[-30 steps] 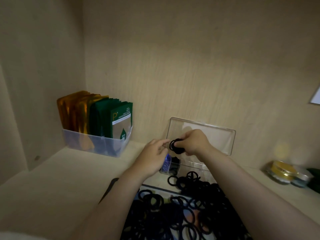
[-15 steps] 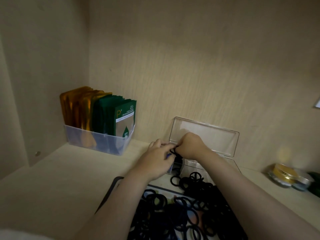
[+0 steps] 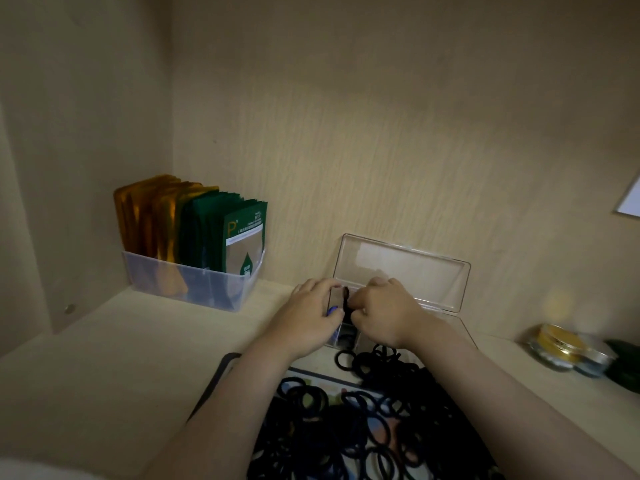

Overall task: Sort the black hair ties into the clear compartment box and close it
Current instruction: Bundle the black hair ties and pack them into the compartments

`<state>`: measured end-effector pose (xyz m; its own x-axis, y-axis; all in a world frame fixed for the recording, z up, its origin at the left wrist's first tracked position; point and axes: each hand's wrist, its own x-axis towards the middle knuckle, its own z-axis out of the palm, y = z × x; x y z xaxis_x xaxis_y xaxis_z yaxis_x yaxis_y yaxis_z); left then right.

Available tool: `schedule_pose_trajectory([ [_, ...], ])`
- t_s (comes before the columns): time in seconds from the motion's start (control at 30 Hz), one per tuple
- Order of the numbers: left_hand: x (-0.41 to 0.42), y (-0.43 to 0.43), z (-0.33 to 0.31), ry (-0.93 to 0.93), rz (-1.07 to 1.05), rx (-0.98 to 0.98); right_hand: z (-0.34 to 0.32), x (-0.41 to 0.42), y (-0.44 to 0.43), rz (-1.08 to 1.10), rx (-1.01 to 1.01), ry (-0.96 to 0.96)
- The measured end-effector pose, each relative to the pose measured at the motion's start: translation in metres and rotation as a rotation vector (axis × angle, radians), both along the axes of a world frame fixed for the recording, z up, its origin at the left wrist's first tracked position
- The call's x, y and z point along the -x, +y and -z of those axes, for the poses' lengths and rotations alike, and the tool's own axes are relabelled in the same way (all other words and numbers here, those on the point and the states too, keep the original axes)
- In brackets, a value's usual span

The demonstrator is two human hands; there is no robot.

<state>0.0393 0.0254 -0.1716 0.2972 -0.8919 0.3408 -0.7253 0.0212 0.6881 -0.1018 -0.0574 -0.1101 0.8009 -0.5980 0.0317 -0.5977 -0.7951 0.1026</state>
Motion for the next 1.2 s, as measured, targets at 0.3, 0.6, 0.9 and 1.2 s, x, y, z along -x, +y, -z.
schedule_pose_trajectory([
  [0.3,-0.001,0.000,0.003,-0.020,0.003,-0.016,-0.016,0.002,-0.016,0.047,-0.086,-0.208],
  [0.6,-0.001,0.002,-0.001,0.029,-0.034,0.013,0.004,-0.002,-0.006,-0.121,0.010,-0.188],
  [0.9,0.004,0.005,-0.006,0.046,-0.036,0.045,0.009,-0.002,-0.011,-0.034,-0.003,-0.256],
  [1.2,0.005,-0.002,-0.013,0.062,-0.019,0.121,-0.003,-0.005,-0.017,0.049,-0.249,-0.516],
])
